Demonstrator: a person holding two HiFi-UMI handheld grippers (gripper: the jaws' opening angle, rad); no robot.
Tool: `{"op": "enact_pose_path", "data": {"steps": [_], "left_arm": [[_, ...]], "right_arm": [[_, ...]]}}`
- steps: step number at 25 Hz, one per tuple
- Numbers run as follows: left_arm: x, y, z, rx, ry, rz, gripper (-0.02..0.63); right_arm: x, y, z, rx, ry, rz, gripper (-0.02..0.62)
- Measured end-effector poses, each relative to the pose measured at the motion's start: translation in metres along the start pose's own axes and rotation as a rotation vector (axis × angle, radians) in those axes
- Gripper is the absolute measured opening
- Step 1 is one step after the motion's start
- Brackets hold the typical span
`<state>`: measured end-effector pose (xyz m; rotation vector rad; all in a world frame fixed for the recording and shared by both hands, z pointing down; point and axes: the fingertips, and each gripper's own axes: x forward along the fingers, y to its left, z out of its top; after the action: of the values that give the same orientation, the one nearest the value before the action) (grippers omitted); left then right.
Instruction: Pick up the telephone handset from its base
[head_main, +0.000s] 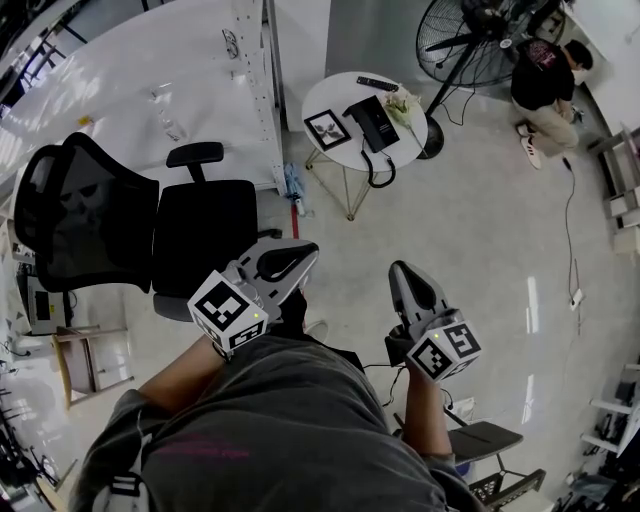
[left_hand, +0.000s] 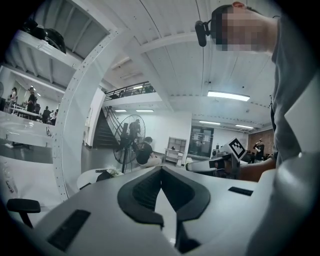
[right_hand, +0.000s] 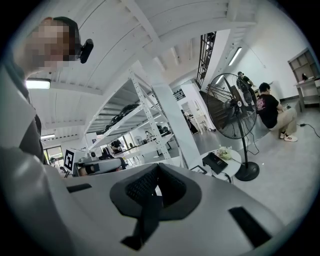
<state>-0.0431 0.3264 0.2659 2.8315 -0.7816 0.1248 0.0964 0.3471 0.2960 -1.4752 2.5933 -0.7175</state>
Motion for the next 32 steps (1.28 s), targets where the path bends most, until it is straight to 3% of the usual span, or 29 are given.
{"op": "enact_pose_path", "data": {"steps": [13,32], "left_arm": [[0.074,0.075,0.0,-0.033,0.009,-0.03,0.015],[0.179,0.289,0.022,-0.079,0.064,-0.071,0.015]], "right_arm": [[0.069,-0.066,0.02,0.006,0.025,-0.035,0.018],[0.267,-0.156,0.08,0.042,0.084,-0.108,0.018]]}}
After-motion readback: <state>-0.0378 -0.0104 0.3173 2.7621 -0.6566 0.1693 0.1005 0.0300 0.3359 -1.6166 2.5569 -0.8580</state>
